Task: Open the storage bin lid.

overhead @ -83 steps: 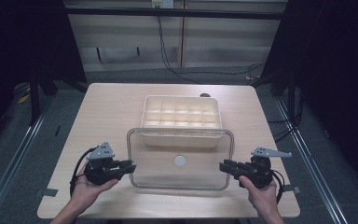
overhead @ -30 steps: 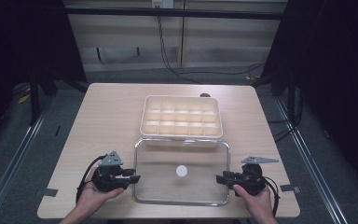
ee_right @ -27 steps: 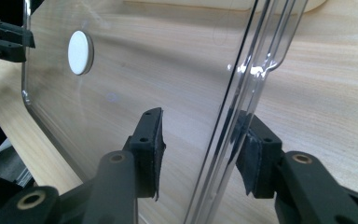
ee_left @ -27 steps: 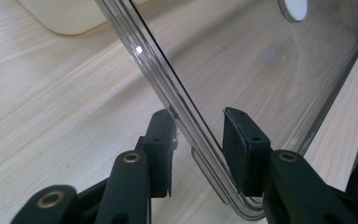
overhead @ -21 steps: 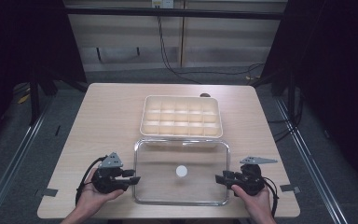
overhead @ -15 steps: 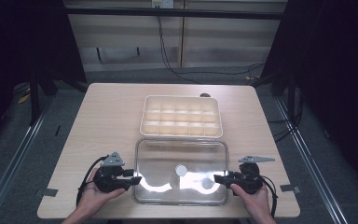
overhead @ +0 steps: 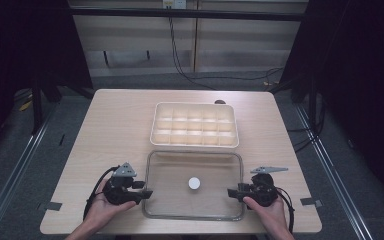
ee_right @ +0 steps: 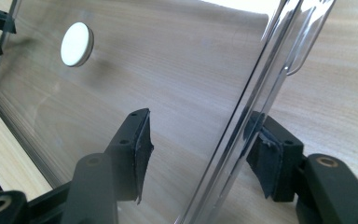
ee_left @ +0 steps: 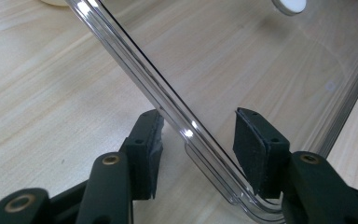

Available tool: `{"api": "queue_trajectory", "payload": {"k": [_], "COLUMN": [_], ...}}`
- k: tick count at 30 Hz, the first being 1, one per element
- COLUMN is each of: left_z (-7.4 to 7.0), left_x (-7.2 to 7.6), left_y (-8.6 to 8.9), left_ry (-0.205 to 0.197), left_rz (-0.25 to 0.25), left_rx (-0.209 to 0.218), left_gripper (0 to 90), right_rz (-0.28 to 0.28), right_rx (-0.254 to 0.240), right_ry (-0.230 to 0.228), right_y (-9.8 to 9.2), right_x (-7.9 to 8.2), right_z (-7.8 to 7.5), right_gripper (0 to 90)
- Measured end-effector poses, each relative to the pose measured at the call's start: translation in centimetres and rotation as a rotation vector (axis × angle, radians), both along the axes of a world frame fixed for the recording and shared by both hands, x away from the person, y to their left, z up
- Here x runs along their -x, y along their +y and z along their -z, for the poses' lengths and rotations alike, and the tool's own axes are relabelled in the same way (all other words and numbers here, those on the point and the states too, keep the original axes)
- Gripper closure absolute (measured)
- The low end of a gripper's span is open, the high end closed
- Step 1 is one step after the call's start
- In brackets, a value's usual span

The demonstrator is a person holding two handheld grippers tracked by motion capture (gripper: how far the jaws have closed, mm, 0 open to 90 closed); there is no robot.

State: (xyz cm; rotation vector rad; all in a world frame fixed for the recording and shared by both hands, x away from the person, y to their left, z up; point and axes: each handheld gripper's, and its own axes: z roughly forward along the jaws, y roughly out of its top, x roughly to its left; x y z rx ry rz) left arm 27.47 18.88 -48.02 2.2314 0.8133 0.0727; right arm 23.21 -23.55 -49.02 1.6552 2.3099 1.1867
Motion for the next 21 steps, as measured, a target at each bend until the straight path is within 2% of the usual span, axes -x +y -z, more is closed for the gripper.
{"api": "queue_trajectory", "payload": {"k": [6,8,13,21], "left_z": [0.23,0.37,0.42,0.88], "left_x": [-0.41,-0.40,-0.31,-0.78], "left_y": [0.01,-0.02,-0.08,0.28], "left_ry": [0.015,0.017,0.017,0.049], "left_rz": [-0.002,0.001,0.002,0.006], "left_rx": [0.002,0.001,-0.011,0.021], "left_gripper": [51.2,49.2,47.8,46.8], "right_rz": [0.005,-0.001,0.006,0.008], "right_rx": [-0.006,0.031,0.041,0.043], "right_ry": [0.003,-0.008,-0.013,-0.031], "right_y": [-0.05,0.30,0.35,0.31], "right_x": [-0.43,-0.47,-0.35,-0.38], "right_z": [0.28,0.34,0.35,0.48], "right_gripper": [41.9,38.8,38.8,39.5]}}
